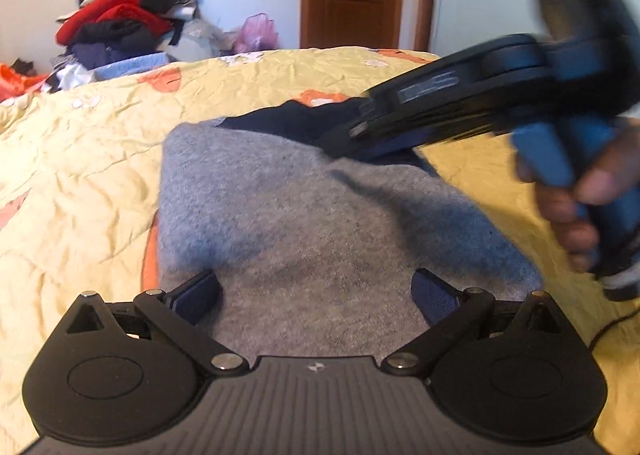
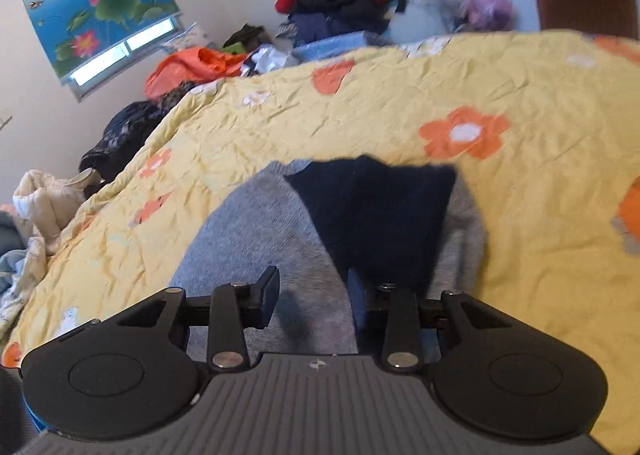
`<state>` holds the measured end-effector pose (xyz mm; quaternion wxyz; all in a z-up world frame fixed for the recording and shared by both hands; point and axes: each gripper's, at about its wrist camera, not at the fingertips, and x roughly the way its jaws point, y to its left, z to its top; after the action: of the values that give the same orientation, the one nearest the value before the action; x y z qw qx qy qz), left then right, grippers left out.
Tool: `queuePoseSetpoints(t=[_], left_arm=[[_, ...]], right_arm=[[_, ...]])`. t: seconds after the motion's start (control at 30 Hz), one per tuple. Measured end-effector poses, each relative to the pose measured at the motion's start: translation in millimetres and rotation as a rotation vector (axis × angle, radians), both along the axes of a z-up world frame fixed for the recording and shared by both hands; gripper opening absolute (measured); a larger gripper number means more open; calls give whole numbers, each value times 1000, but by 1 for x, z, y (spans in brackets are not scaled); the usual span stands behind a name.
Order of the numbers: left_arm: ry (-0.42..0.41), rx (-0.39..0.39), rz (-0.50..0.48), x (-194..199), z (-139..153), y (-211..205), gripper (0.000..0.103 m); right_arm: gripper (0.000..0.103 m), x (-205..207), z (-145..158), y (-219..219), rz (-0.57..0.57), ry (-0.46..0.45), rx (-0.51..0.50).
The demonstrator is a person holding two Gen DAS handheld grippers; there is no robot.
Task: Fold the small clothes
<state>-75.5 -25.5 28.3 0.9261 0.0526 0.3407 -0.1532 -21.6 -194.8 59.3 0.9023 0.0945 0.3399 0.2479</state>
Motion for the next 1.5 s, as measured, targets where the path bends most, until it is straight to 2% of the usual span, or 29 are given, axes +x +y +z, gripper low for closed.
queuePoseSetpoints(t=[0.03,0.1,0.13,0.3,0.4,0.57,0.63,0.67,0.7,0.73,0.8,0.83,0.93,1.03,1.1,1.17,1.23,1.3,1.33,1.37,1.4,1.43,1.5], left_arm=[[1,-3,13,-3,1,1,103],[2,-9,37,-10,2,3,103],[2,-12,46,-13,3,4,103],[-12,-13,71,-33,12,10,103],[-22,-26,92,-43,17,14,103],[-25,-40,84,-58,18,15,103],[-16,-17,68,-54,11,12,103],[-3,1,66,-54,4,10,103],[9,19,74,-52,-1,9,103],[12,37,88,-53,-4,10,103],[9,36,100,-60,-3,17,103],[-7,18,99,-67,0,23,103],[-86,31,117,-87,7,38,103],[-138,107,139,-92,2,38,103],[-121,155,119,-90,-3,31,103],[-135,197,117,-88,-6,25,93],[-137,215,160,-81,-6,26,64],[-105,165,205,-72,-5,36,61],[-95,142,216,-69,-6,41,52],[-88,126,213,-68,-7,45,42],[-81,105,206,-68,-9,49,26],[-83,89,204,-69,-9,51,19],[-84,89,194,-70,-10,51,11]], right_arm=[[68,-11,5,-3,-27,-36,-10],[89,-34,9,-9,-58,-99,-25],[91,-44,10,-11,-57,-117,-36],[91,-73,-7,-19,-61,-72,-91],[91,-85,-14,-24,-90,-29,-89],[92,-104,2,-12,-31,-83,-27],[92,-96,1,-10,-17,-46,29],[92,-87,-4,-10,-30,1,38],[91,-75,-15,-10,-53,68,17],[83,-63,-29,-10,-76,126,-40],[72,-65,-33,-14,-90,54,-128],[76,-66,-31,-20,-130,78,-146],[76,-80,-20,-44,-122,81,-10],[76,-91,-14,-43,-67,69,9],[74,-89,-17,-33,-32,96,1],[65,-88,-23,-20,0,99,-42],[40,-87,-28,-11,31,82,-93],[26,-87,-26,-12,43,65,-113],[16,-85,-24,-16,33,68,-113],[15,-82,-22,-24,26,78,-111],[10,-79,-23,-32,17,83,-112],[10,-78,-26,-39,11,93,-115],[10,-80,-32,-44,34,104,-101]])
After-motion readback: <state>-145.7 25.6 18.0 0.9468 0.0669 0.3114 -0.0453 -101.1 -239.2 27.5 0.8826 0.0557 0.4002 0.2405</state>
